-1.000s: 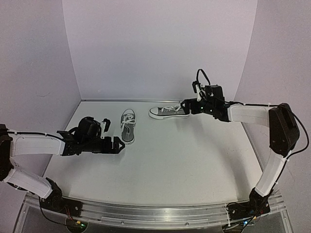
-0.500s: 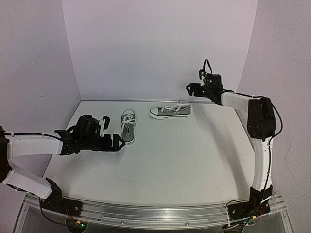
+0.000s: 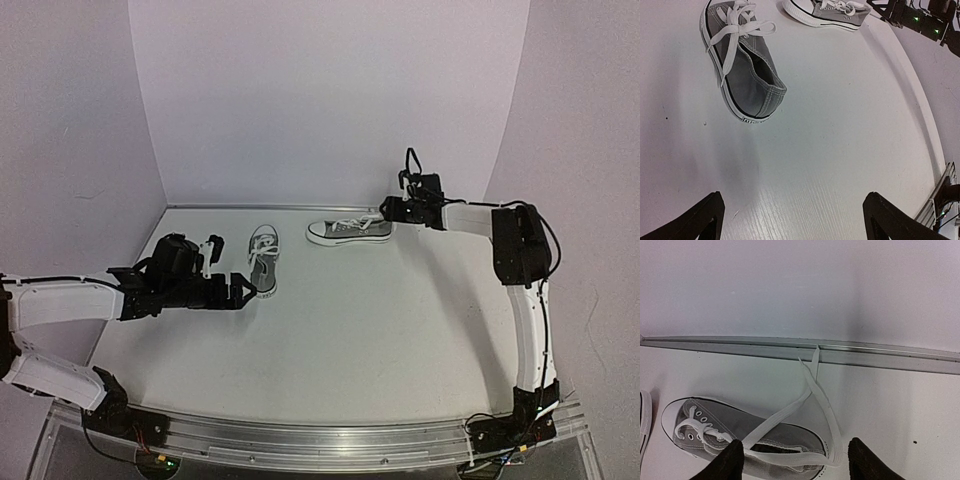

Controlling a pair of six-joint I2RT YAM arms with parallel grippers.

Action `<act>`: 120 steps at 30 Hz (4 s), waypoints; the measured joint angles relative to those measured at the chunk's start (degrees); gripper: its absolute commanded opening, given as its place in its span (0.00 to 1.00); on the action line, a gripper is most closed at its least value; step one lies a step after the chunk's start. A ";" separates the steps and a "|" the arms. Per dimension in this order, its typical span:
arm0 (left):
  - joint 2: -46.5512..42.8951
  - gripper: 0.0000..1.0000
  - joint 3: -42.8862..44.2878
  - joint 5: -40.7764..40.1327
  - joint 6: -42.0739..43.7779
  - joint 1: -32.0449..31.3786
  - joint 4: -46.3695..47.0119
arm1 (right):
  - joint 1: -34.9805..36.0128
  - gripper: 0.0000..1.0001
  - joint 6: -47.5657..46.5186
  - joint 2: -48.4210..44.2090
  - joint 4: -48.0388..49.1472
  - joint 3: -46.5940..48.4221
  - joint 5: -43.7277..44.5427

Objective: Tie the shoes

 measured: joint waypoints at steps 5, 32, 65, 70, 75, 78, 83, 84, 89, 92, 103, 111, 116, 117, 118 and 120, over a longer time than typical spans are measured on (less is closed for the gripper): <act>0.00 1.00 0.00 -0.02 0.02 0.00 -0.03 | 0.00 0.56 -0.02 1.64 -0.78 0.05 -0.01; 2.57 1.00 2.29 0.71 1.59 0.00 0.74 | 3.84 0.00 10.17 -26.73 -1.41 -26.86 2.09; 14.03 1.00 6.39 8.01 3.02 -1.99 7.63 | 20.95 0.63 21.05 -50.73 -1.22 -54.86 11.73; 13.95 1.00 6.64 7.76 3.04 -1.99 7.58 | 19.20 0.64 16.10 -42.21 -2.84 -50.23 7.66; 13.92 1.00 6.67 7.63 3.09 -2.04 7.56 | 18.74 0.62 12.76 -35.16 -2.90 -46.29 3.00; 13.92 1.00 6.67 7.63 3.33 -2.15 7.57 | 18.60 0.64 11.53 -33.41 -2.99 -46.15 0.02; 13.92 1.00 6.67 7.61 3.82 -2.25 7.57 | 18.58 0.52 10.76 -29.34 -2.93 -44.68 -3.13; 13.92 1.00 6.67 7.61 3.94 -2.25 7.56 | 18.58 0.46 10.75 -28.67 -2.91 -44.47 -3.72; 13.90 1.00 6.67 7.56 4.28 -2.25 7.58 | 18.24 0.16 11.38 -27.84 -2.68 -44.37 -6.74; 13.92 1.00 6.69 7.56 4.31 -2.27 7.58 | 17.92 0.02 13.15 -27.87 -1.43 -45.41 -8.02; 14.26 1.00 7.68 7.61 4.28 -2.36 7.65 | 23.96 0.00 20.79 -33.20 -0.60 -50.09 -10.71; 14.40 1.00 7.85 7.84 4.30 -2.83 7.65 | 32.96 0.34 28.25 -36.10 1.01 -51.45 -9.63; 14.33 1.00 7.85 8.28 5.12 -3.62 7.56 | 33.68 0.46 30.75 -36.75 4.81 -51.56 -9.94; 14.21 1.00 7.85 8.35 5.68 -3.92 7.46 | 33.58 0.47 30.85 -37.26 5.22 -51.56 -9.92; 13.89 1.00 7.85 8.55 6.34 -4.39 7.13 | 33.47 0.48 30.96 -37.80 5.34 -51.56 -9.82; 12.57 1.00 7.85 8.87 8.31 -6.06 5.83 | 33.17 0.53 30.51 -39.73 5.30 -51.56 -9.57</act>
